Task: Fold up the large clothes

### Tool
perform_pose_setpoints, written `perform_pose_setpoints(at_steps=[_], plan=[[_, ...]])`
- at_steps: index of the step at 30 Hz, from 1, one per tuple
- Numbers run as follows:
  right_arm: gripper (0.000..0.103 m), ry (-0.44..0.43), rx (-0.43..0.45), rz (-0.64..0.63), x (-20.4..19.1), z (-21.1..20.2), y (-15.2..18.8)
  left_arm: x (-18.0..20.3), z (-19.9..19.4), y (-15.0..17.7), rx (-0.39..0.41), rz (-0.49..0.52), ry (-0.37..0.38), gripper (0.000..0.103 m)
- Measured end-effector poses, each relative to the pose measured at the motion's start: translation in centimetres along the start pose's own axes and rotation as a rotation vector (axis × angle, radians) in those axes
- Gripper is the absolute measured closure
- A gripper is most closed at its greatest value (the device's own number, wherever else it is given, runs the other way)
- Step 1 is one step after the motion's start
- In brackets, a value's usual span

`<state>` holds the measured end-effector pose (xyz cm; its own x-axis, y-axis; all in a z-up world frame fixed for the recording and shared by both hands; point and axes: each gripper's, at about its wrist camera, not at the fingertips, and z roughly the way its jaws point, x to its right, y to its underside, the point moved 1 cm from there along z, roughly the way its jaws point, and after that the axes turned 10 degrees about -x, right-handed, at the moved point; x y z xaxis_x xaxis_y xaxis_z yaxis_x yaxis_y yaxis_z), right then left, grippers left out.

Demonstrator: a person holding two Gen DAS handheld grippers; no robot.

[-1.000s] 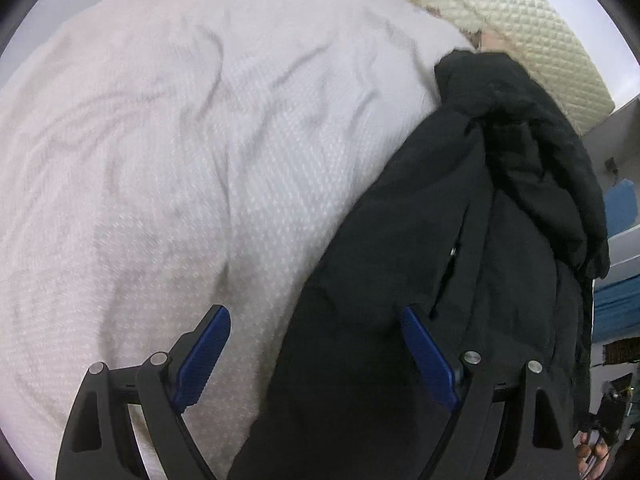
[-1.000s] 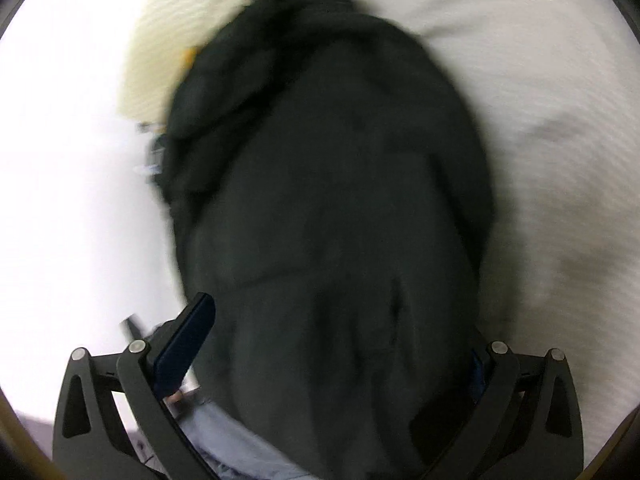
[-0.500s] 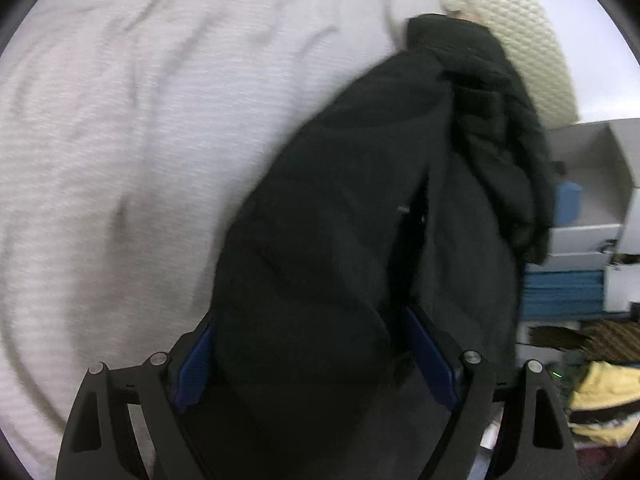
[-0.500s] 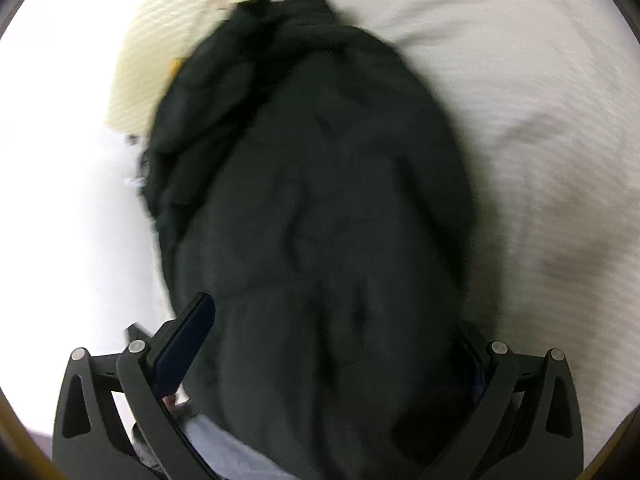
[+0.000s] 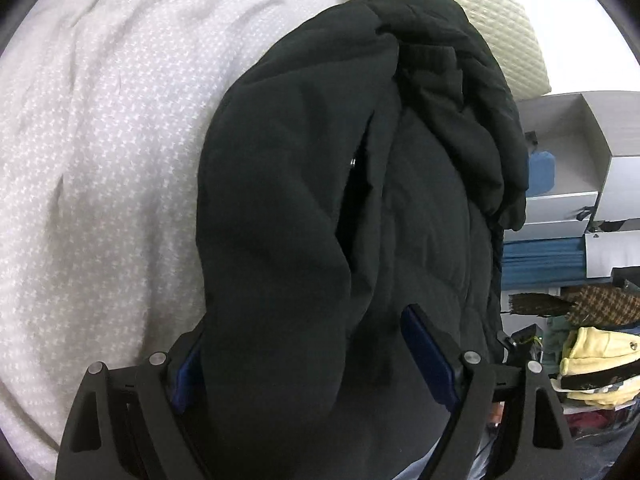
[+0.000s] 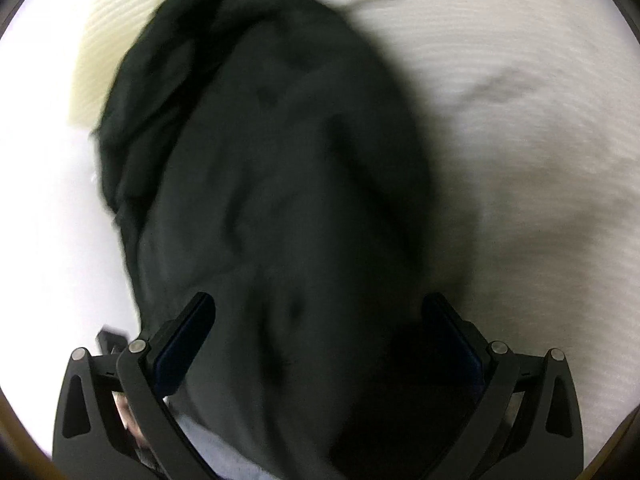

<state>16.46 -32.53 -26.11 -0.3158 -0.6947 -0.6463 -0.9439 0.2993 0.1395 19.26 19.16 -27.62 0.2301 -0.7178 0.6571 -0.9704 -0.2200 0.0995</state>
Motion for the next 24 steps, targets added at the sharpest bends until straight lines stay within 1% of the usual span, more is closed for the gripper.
perform_pose_setpoints(at_steps=[1,3,4,5,6,7,8,9,10,11,12,13,14,15,17,21,24], plan=[[0.0,-0.029,-0.01,-0.045,-1.0,0.2,0.2,0.2,0.0,0.0,0.0,0.009,0.003,0.017],[0.002,-0.055,-0.017,-0.098,-2.2,0.3,0.5,0.4,0.2,0.3,0.001,0.032,0.013,0.023],[0.003,-0.061,-0.015,-0.128,-3.0,0.4,0.8,0.5,0.2,0.2,-0.002,0.046,0.022,0.029],[0.007,-0.06,-0.007,-0.152,-3.6,0.5,1.1,1.6,0.8,0.0,-0.005,0.063,0.034,0.034],[0.014,-0.056,0.005,-0.165,-4.1,0.5,1.4,1.9,0.9,0.1,-0.006,0.076,0.043,0.036],[0.019,-0.049,0.018,-0.169,-4.4,0.5,1.5,1.9,0.9,0.1,-0.005,0.084,0.045,0.043],[0.03,-0.043,0.035,-0.17,-4.6,0.4,1.7,2.0,0.9,0.1,-0.004,0.09,0.05,0.052],[0.039,-0.037,0.051,-0.17,-4.7,0.6,2.1,2.1,0.7,0.1,-0.002,0.094,0.06,0.056],[0.045,-0.028,0.071,-0.173,-4.8,0.3,2.3,2.3,0.8,0.1,-0.004,0.098,0.073,0.063],[0.059,-0.024,0.081,-0.177,-4.7,0.1,2.0,2.5,0.8,0.1,-0.006,0.104,0.077,0.071],[0.073,-0.016,0.096,-0.18,-4.7,-0.2,2.0,2.9,1.0,0.0,-0.003,0.107,0.075,0.074],[0.076,-0.016,0.111,-0.18,-4.4,-0.5,2.0,3.1,0.9,0.0,0.001,0.111,0.078,0.081],[0.081,-0.02,0.116,-0.182,-4.3,-0.8,2.1,3.3,0.7,0.1,0.006,0.111,0.084,0.086],[0.084,-0.02,0.133,-0.194,-4.5,-1.2,2.2,3.5,0.3,0.3,0.012,0.112,0.085,0.087],[0.086,-0.025,0.156,-0.214,-4.6,-2.1,2.3,3.8,-0.6,0.7,0.03,0.114,0.091,0.091],[0.089,-0.106,0.197,-0.224,-4.9,-4.5,2.9,5.3,-3.6,1.8,0.067,0.128,0.119,0.094],[0.091,-0.138,0.234,-0.243,-5.3,-6.5,3.8,6.8,-6.5,2.7,0.102,0.161,0.135,0.095]])
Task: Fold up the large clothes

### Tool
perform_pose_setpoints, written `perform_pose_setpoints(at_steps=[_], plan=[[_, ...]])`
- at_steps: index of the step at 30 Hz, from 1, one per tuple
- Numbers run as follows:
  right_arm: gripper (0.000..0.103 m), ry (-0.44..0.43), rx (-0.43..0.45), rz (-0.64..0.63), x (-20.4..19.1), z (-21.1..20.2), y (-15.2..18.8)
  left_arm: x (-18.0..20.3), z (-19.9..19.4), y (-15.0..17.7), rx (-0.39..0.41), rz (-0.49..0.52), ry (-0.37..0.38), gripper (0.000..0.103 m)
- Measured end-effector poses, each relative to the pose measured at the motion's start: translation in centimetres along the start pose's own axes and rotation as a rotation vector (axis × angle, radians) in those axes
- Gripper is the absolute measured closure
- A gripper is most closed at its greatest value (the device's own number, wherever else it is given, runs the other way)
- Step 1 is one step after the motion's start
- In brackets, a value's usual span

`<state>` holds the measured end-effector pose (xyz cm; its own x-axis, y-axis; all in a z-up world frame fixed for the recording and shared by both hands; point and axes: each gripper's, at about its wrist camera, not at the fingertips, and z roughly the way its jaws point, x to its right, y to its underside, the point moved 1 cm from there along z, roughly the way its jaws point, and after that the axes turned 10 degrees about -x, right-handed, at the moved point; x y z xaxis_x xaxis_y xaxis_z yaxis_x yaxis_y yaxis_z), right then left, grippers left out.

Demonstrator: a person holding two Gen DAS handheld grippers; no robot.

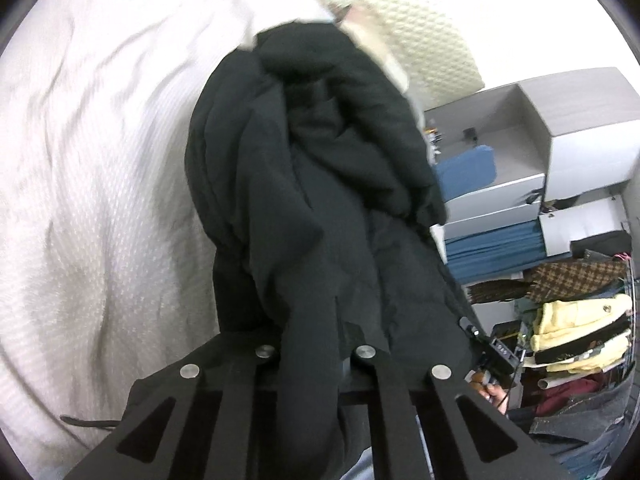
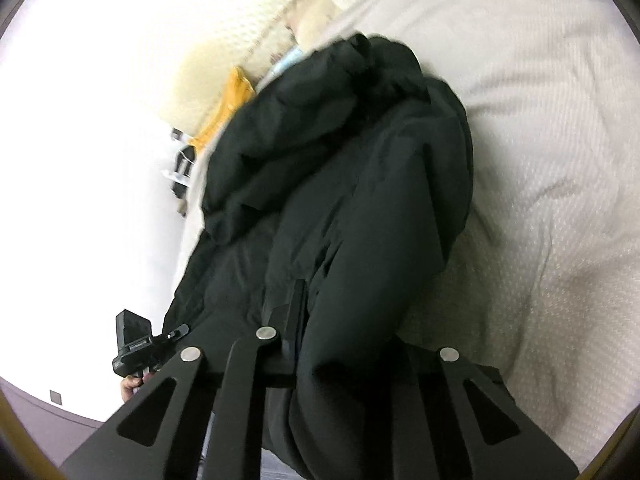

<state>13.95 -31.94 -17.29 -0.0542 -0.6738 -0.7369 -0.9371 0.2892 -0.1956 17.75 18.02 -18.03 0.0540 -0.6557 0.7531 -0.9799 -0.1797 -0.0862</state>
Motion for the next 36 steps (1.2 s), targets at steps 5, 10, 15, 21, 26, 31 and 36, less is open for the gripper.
perform_pose_setpoints(at_steps=[5,10,15,21,26,31,36], plan=[[0.093,-0.057,0.05,-0.038,-1.4,-3.6,1.1,2.4,-5.3,0.8,0.046,0.05,0.034,0.096],[0.093,-0.14,0.122,-0.063,-2.5,-8.7,3.5,3.9,-10.7,2.7,0.079,0.121,0.052,0.097],[0.093,-0.192,0.175,-0.091,-3.7,-13.1,6.4,4.3,-15.5,4.4,0.1,0.127,0.044,0.098],[0.094,-0.213,0.217,-0.147,-5.5,-16.7,9.9,5.8,-19.5,7.6,0.133,0.152,0.074,0.1],[0.094,-0.224,0.242,-0.147,-5.6,-17.7,10.2,7.3,-20.3,9.3,0.129,0.187,0.05,0.1],[0.094,-0.175,0.224,-0.086,-4.8,-15.9,5.2,7.8,-18.7,6.0,0.126,0.147,-0.031,0.1],[0.094,-0.132,0.198,-0.014,-3.2,-14.5,-1.5,9.4,-16.8,-0.7,0.162,0.14,-0.106,0.1]])
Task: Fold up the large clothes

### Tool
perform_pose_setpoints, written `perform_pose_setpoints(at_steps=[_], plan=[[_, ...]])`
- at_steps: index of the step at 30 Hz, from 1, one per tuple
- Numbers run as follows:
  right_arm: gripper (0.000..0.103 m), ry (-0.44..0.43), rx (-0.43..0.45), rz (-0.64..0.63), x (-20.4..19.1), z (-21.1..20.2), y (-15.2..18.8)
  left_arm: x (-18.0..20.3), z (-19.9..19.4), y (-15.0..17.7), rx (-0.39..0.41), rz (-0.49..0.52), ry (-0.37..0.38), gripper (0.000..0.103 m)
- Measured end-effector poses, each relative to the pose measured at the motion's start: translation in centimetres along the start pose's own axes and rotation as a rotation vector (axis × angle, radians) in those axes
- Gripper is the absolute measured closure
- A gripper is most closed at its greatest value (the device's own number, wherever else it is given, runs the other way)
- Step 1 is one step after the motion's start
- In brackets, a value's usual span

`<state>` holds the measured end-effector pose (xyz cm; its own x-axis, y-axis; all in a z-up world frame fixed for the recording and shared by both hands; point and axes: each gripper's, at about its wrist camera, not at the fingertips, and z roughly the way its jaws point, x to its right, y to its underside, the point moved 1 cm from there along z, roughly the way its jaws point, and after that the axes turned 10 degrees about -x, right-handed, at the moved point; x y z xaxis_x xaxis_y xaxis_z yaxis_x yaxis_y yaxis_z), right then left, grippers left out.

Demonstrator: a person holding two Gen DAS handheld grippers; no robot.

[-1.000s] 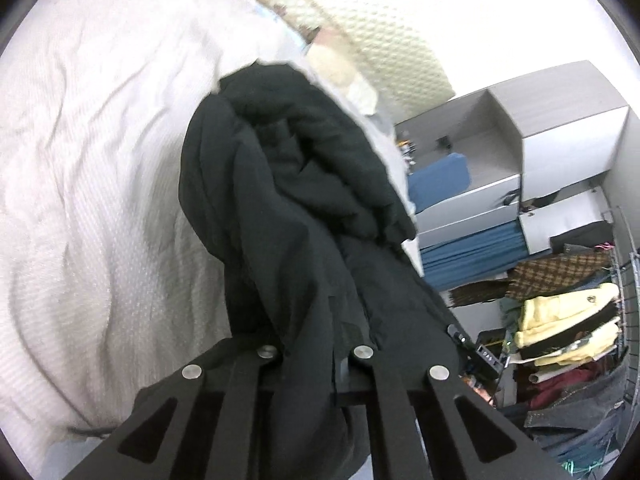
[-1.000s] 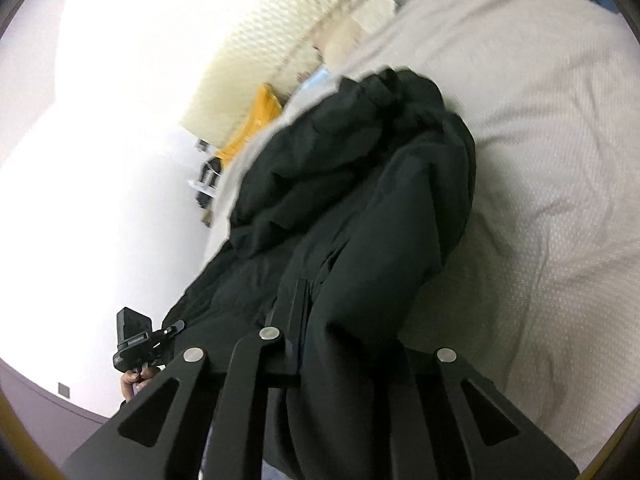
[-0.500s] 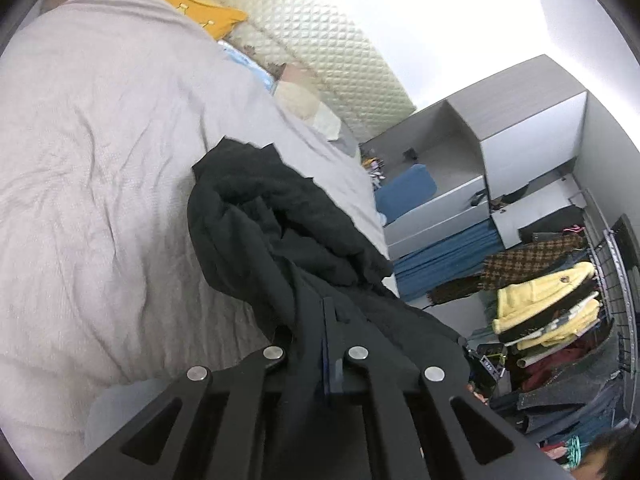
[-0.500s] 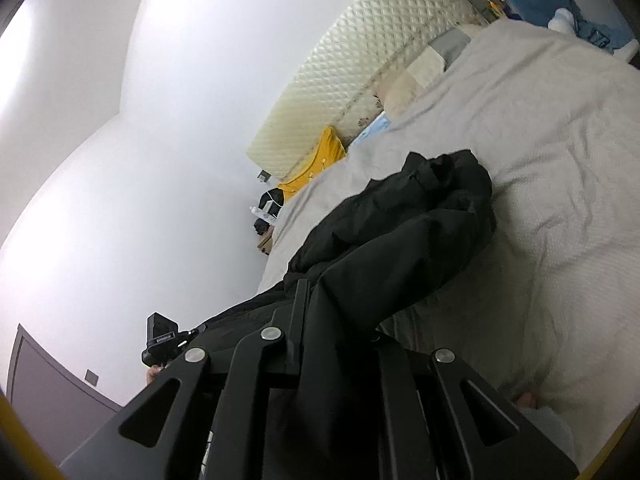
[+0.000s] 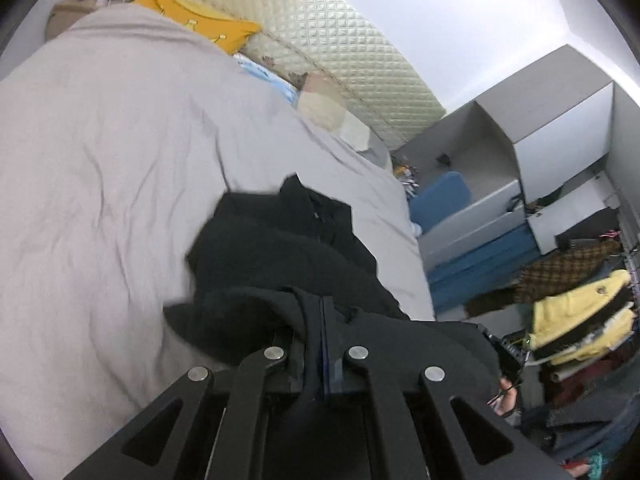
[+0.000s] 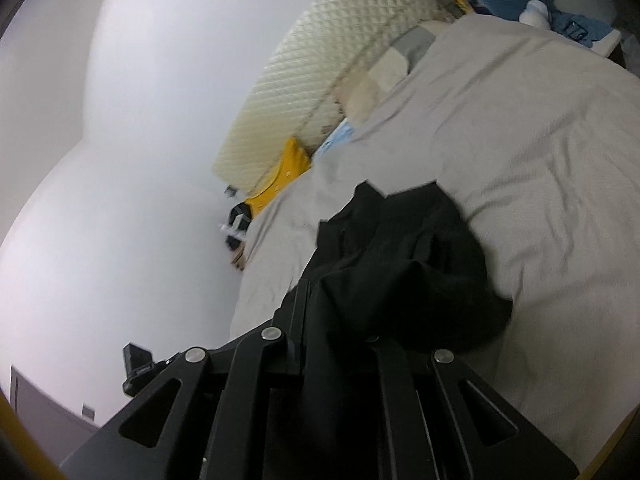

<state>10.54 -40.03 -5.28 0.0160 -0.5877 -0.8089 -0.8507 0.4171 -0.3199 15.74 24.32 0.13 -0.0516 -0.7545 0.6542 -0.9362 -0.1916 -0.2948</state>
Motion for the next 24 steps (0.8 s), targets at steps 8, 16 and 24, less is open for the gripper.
perform_pose_setpoints(at_steps=[8,16,24], plan=[[0.094,0.126,-0.052,0.161,3.2,7.5,-11.0,1.0,6.6,-10.5,0.026,-0.018,-0.181,0.099],[0.094,0.263,-0.112,0.256,7.5,15.8,-16.4,-2.0,16.4,-16.8,-0.043,-0.041,-0.384,0.099],[0.094,0.238,-0.189,0.357,14.2,20.9,-16.2,-6.0,23.2,-18.4,-0.155,-0.139,-0.355,0.098]])
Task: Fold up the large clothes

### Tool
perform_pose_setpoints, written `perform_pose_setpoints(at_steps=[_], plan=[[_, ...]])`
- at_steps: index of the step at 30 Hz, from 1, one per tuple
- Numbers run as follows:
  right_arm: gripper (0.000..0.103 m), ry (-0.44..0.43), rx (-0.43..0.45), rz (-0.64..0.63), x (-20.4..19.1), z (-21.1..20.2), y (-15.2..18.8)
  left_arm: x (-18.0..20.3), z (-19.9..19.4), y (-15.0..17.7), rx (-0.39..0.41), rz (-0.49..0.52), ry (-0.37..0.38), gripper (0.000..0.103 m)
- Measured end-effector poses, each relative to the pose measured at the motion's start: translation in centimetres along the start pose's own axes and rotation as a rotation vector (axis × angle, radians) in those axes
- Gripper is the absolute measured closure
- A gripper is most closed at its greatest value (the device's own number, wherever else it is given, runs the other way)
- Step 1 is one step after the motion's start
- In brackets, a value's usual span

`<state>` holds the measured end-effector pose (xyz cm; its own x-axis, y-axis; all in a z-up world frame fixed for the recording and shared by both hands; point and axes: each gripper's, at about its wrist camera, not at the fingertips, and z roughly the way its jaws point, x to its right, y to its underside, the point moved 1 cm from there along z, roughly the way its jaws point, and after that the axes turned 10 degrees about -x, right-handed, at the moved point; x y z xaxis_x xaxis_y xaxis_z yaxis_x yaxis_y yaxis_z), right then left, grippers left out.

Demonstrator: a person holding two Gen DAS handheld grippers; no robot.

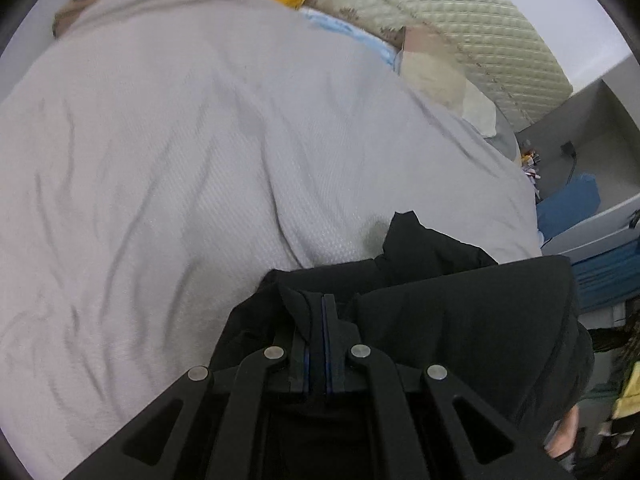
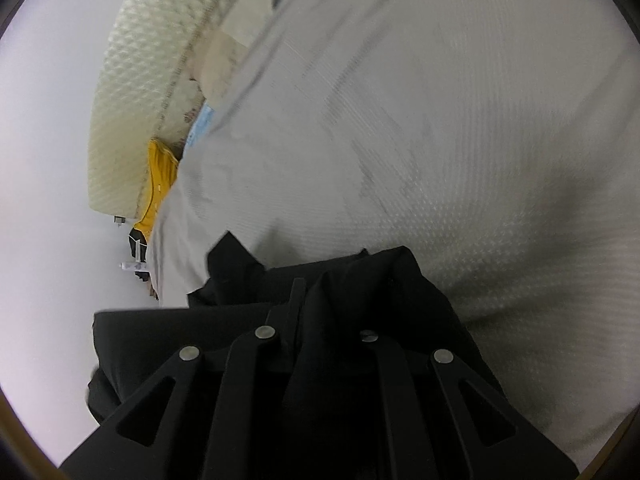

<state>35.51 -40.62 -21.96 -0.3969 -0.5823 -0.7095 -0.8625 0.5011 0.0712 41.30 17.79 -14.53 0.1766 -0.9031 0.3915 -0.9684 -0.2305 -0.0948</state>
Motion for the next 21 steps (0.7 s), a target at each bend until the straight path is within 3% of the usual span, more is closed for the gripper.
perform_pose_setpoints(at_steps=[6,13,18,21], plan=[[0.094,-0.02,-0.008,0.037,1.0,0.9,0.2,-0.7,-1.3,0.7,-0.002,-0.022,0.05,0.097],[0.094,0.01,0.015,0.021,0.1,0.3,0.9,-3.3,-8.6,4.3,0.052,-0.051,0.214,0.094],[0.094,0.041,0.03,0.014,-0.3,-0.4,1.5,-5.5,-14.9,7.9,0.15,-0.019,0.19,0.09],[0.09,0.046,0.024,0.023,-0.1,-0.8,1.7,-5.9,-17.2,10.0,0.215,0.052,0.109,0.082]])
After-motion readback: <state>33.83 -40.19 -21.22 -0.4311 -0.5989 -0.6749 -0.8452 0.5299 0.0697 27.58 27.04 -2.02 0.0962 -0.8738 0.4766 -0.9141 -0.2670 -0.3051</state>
